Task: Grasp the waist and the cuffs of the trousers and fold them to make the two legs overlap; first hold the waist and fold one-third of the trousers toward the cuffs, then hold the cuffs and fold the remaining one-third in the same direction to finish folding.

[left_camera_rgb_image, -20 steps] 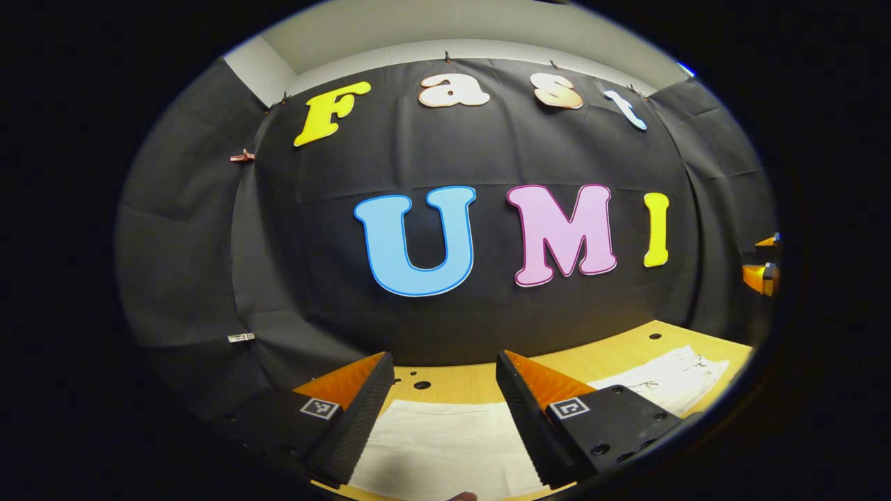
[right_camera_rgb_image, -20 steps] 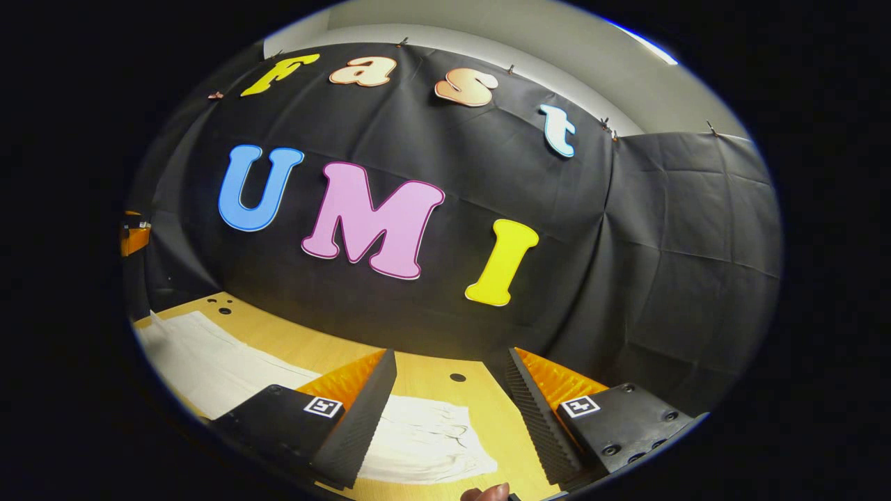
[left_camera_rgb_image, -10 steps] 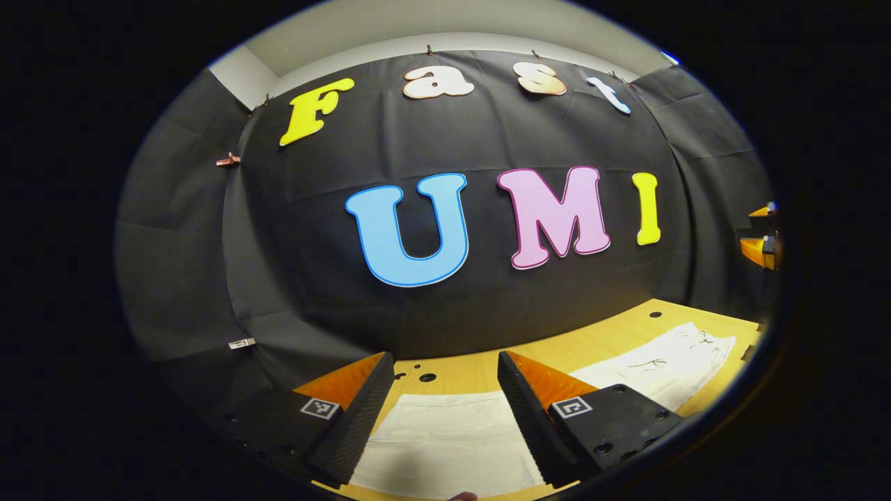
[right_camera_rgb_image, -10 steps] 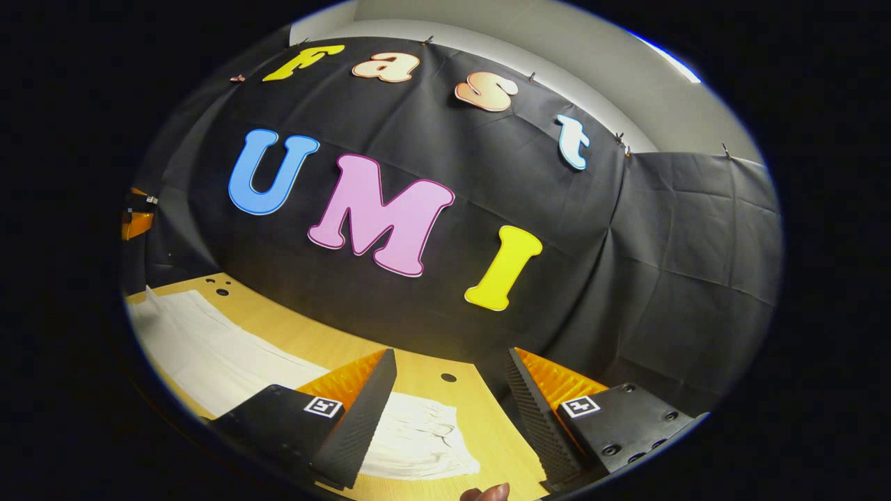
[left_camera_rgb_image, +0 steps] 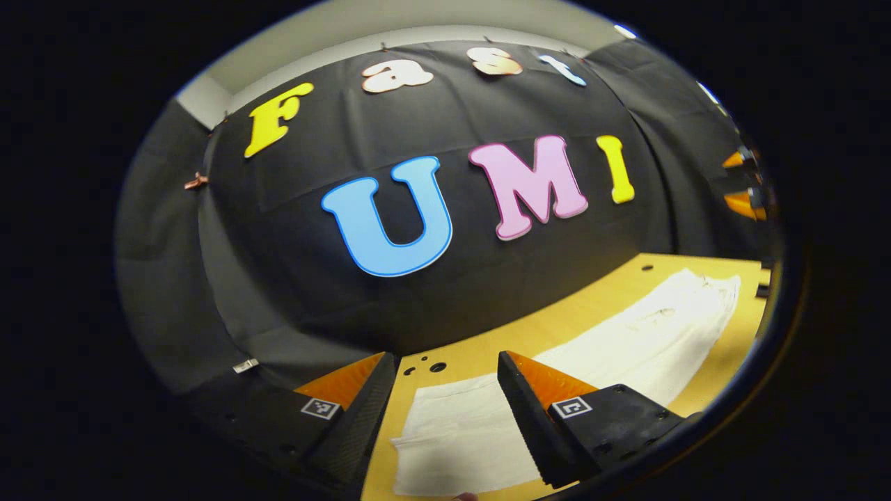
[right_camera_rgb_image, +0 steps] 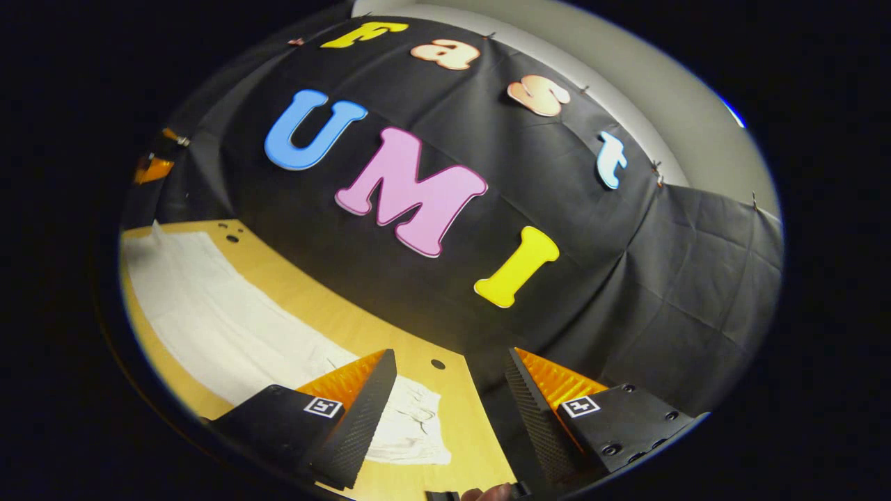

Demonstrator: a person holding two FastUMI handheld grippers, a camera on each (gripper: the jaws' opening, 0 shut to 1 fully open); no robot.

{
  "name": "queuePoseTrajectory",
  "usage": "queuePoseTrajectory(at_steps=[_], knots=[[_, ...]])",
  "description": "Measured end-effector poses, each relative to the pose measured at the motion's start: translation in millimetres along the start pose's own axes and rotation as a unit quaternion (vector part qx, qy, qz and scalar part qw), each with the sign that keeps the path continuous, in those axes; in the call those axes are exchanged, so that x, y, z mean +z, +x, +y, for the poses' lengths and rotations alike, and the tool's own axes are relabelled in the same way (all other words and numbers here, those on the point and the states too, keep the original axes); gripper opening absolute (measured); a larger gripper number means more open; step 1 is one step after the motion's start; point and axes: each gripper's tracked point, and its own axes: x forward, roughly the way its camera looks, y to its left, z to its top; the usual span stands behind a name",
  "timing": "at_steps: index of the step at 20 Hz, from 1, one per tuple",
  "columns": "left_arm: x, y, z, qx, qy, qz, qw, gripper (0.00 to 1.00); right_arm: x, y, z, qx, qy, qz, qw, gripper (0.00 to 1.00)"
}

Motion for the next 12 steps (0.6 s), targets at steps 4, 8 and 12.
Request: queuePoseTrajectory(at_steps=[4,8,12], knots=[[-51,-2,-13,-0.056,0.129,0.03,0.99,0.93,-34,-16,43,0.067,-0.137,0.016,0.988,0.98],[-104,-11,-44,-0.128,0.221,0.056,0.965,0.93,-64,-31,87,0.143,-0.228,0.01,0.963,0.97],[-167,-24,-70,-0.199,0.271,0.116,0.935,0.92,-107,-30,107,0.195,-0.246,0.044,0.948,0.98]])
